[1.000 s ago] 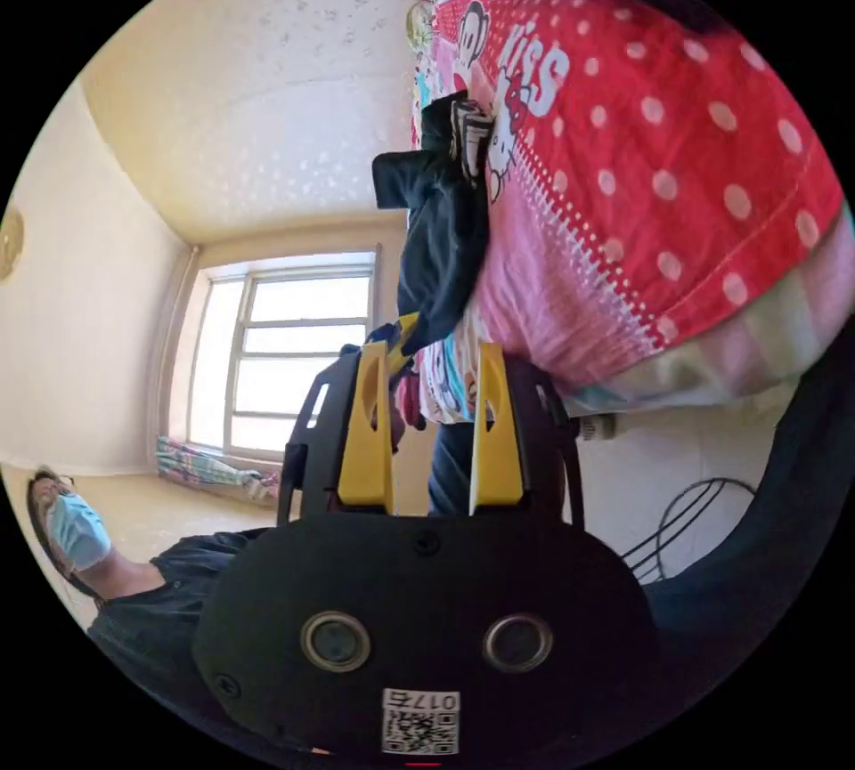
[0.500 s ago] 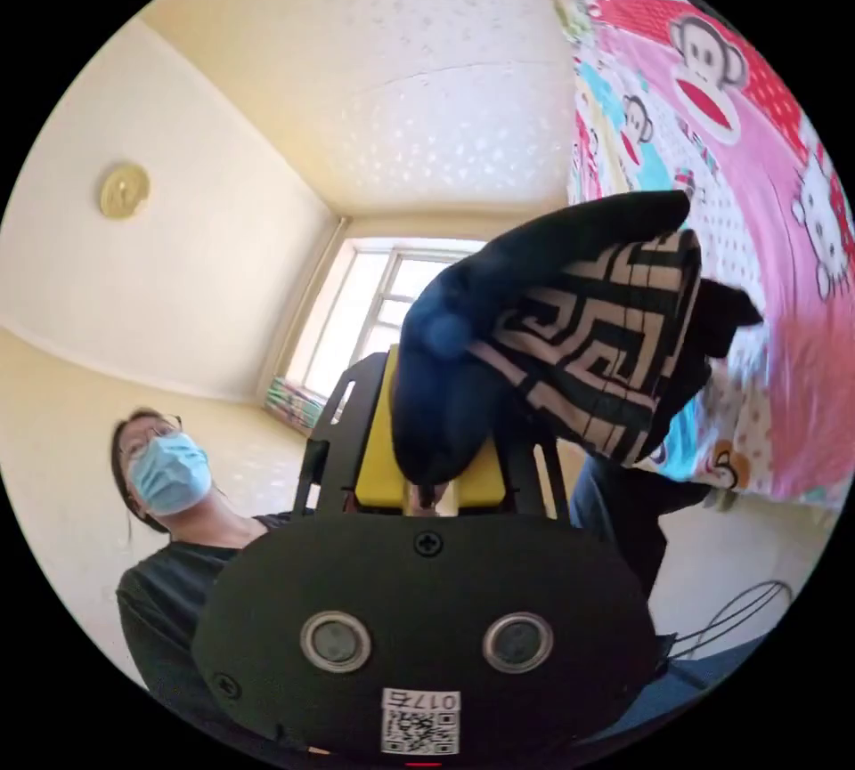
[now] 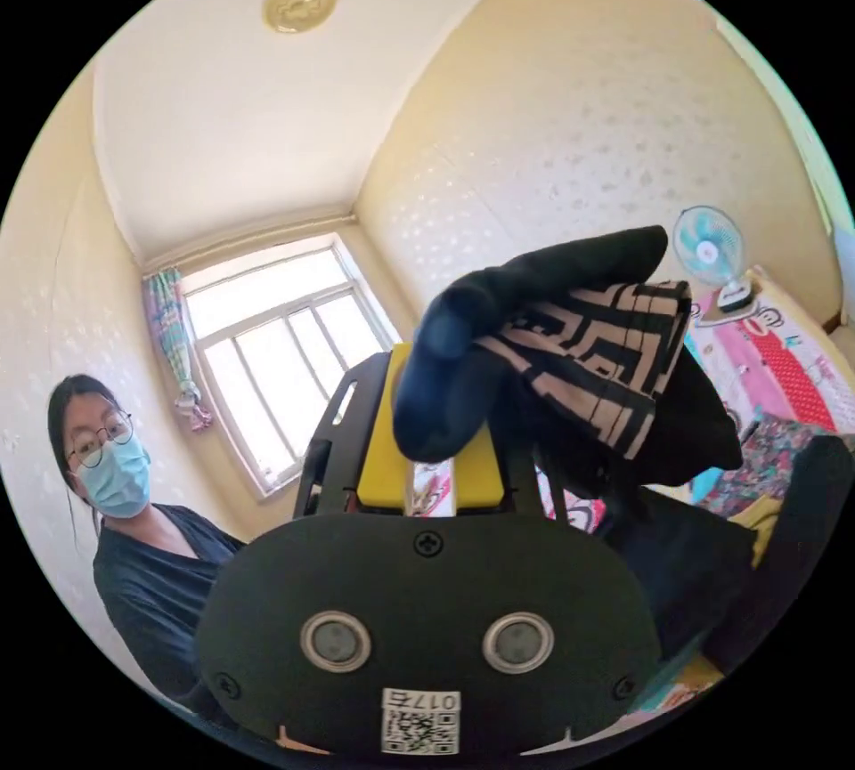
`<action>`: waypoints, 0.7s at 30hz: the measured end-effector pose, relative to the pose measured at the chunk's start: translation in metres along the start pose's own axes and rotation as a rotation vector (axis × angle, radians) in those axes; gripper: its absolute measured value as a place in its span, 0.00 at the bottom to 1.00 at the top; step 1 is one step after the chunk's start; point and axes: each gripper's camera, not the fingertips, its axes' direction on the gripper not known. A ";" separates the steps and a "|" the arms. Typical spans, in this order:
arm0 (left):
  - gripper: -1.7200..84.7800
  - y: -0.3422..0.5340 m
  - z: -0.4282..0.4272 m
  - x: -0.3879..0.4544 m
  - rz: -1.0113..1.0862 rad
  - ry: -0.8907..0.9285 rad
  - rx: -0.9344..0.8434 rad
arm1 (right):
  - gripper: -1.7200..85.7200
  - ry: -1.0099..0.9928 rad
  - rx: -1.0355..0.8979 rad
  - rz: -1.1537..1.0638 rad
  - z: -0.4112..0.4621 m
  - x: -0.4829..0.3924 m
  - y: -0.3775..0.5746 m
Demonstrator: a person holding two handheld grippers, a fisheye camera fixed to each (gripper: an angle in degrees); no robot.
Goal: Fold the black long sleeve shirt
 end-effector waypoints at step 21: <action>0.01 0.012 -0.068 -0.071 -0.462 -0.307 -0.038 | 0.02 0.584 0.157 1.155 -0.107 0.143 0.606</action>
